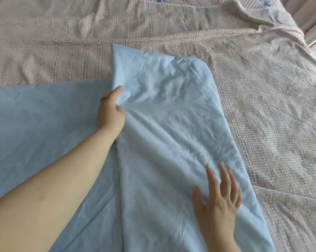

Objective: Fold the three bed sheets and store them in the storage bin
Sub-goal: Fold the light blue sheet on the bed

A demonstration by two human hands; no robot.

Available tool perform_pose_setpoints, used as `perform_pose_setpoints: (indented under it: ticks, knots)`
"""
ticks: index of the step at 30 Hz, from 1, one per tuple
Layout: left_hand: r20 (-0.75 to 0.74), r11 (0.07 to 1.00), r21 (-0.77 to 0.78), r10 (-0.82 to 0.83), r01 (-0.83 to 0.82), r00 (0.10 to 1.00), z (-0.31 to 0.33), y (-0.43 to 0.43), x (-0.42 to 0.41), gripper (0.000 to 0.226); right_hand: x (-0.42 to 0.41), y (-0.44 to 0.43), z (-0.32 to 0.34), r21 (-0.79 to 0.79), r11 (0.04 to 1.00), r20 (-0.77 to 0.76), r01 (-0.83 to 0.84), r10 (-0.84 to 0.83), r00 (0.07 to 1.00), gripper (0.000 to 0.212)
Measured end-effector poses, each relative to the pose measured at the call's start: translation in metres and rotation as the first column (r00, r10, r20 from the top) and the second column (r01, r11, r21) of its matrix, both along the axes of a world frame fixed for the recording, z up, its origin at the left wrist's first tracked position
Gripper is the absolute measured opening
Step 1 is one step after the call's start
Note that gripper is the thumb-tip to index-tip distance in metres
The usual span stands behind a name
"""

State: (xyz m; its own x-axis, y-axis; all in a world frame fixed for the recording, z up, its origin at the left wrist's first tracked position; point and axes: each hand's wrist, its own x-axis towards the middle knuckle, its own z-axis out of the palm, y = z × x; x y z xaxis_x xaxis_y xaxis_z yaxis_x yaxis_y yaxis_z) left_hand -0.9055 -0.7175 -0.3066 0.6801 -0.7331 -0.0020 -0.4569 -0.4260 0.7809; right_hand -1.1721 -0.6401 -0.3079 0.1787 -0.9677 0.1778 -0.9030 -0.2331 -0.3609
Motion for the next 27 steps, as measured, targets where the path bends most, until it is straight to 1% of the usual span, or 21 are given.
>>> perform_pose_setpoints:
  ticks: [2,4,5,7,8,10,11,12,13,14,15,17,19,20,21,22,23,24,25,26,27]
  knots:
    - [-0.146,0.992,0.105,0.084,-0.069,0.986,-0.019,0.015,0.011,0.060,-0.005,-0.019,-0.014,0.130,0.991,-0.156,0.009,0.011,0.988,0.053]
    - [-0.278,0.991,0.076,0.125,-0.108,0.953,-0.026,0.021,0.013,0.066,-0.004,-0.029,-0.027,0.347,0.938,-0.271,0.020,0.080,0.959,0.060]
    - [-0.326,0.990,0.040,0.139,-0.134,0.935,-0.025,0.024,0.009,0.070,-0.003,-0.029,-0.031,0.406,0.913,-0.304,0.034,0.100,0.947,0.063]
    - [-0.468,0.980,0.020,0.185,-0.198,0.864,-0.023,0.032,0.002,0.074,-0.001,-0.028,-0.033,0.429,0.903,-0.364,0.035,0.137,0.921,0.062]
    - [-0.567,0.974,0.032,0.202,-0.224,0.798,-0.025,0.039,-0.002,0.073,-0.001,-0.029,-0.032,0.412,0.911,-0.371,0.026,0.141,0.918,0.060]
    - [-0.730,0.975,0.069,0.193,-0.210,0.656,-0.025,0.058,-0.014,0.060,0.002,-0.034,-0.026,0.358,0.934,-0.328,0.010,0.116,0.937,0.058]
    - [-0.783,0.981,0.072,0.166,-0.178,0.600,-0.023,0.068,-0.022,0.054,0.005,-0.040,-0.024,0.321,0.947,-0.282,0.010,0.086,0.955,0.060]
    - [-0.809,0.987,0.081,0.146,-0.138,0.570,-0.020,0.076,-0.030,0.046,0.010,-0.048,-0.020,0.306,0.952,-0.231,0.006,0.068,0.971,0.064]
    - [-0.814,0.991,0.093,0.134,-0.101,0.565,-0.019,0.083,-0.037,0.038,0.017,-0.057,-0.016,0.295,0.956,-0.200,0.002,0.059,0.978,0.070]
    - [-0.807,0.992,0.106,0.125,-0.065,0.577,-0.017,0.086,-0.044,0.032,0.025,-0.067,-0.014,0.302,0.953,-0.191,-0.020,0.081,0.978,0.073]
    - [-0.796,0.992,0.120,0.122,-0.043,0.592,-0.017,0.090,-0.049,0.030,0.034,-0.076,-0.013,0.347,0.936,-0.204,-0.054,0.131,0.970,0.071]
    - [-0.769,0.986,0.155,0.161,-0.065,0.619,-0.015,0.092,-0.053,0.027,0.042,-0.089,-0.016,0.453,0.887,-0.263,-0.086,0.225,0.938,0.061]
    - [-0.695,0.973,0.176,0.229,-0.148,0.681,-0.015,0.099,-0.050,0.021,0.049,-0.091,-0.015,0.494,0.867,-0.268,-0.066,0.224,0.937,0.060]
    - [-0.636,0.965,0.186,0.262,-0.185,0.725,-0.015,0.107,-0.048,0.019,0.052,-0.088,-0.013,0.468,0.882,-0.242,-0.058,0.191,0.951,0.060]
    - [-0.591,0.955,0.197,0.297,-0.223,0.750,-0.016,0.117,-0.047,0.019,0.052,-0.081,-0.011,0.393,0.917,-0.203,-0.068,0.158,0.966,0.061]
    - [-0.586,0.945,0.205,0.326,-0.254,0.742,-0.018,0.127,-0.044,0.018,0.052,-0.072,-0.010,0.269,0.959,-0.172,-0.089,0.138,0.975,0.062]
    - [-0.635,0.938,0.212,0.345,-0.273,0.691,-0.019,0.137,-0.043,0.017,0.052,-0.061,-0.008,0.175,0.978,-0.130,-0.117,0.140,0.982,0.062]
    - [-0.714,0.940,0.219,0.336,-0.260,0.614,-0.018,0.148,-0.044,0.013,0.052,-0.045,-0.008,0.137,0.976,-0.103,-0.167,0.182,0.978,0.059]
    - [-0.795,0.954,0.207,0.294,-0.218,0.530,-0.017,0.156,-0.047,0.009,0.050,-0.029,-0.013,0.152,0.964,-0.114,-0.217,0.235,0.965,0.055]
    - [-0.854,0.972,0.176,0.229,-0.155,0.467,-0.016,0.162,-0.052,0.015,0.047,-0.014,-0.021,0.207,0.944,-0.156,-0.255,0.289,0.944,0.051]
    - [-0.889,0.989,0.137,0.149,-0.059,0.432,-0.016,0.170,-0.059,0.028,0.044,-0.001,-0.031,0.269,0.924,-0.205,-0.272,0.331,0.921,0.053]
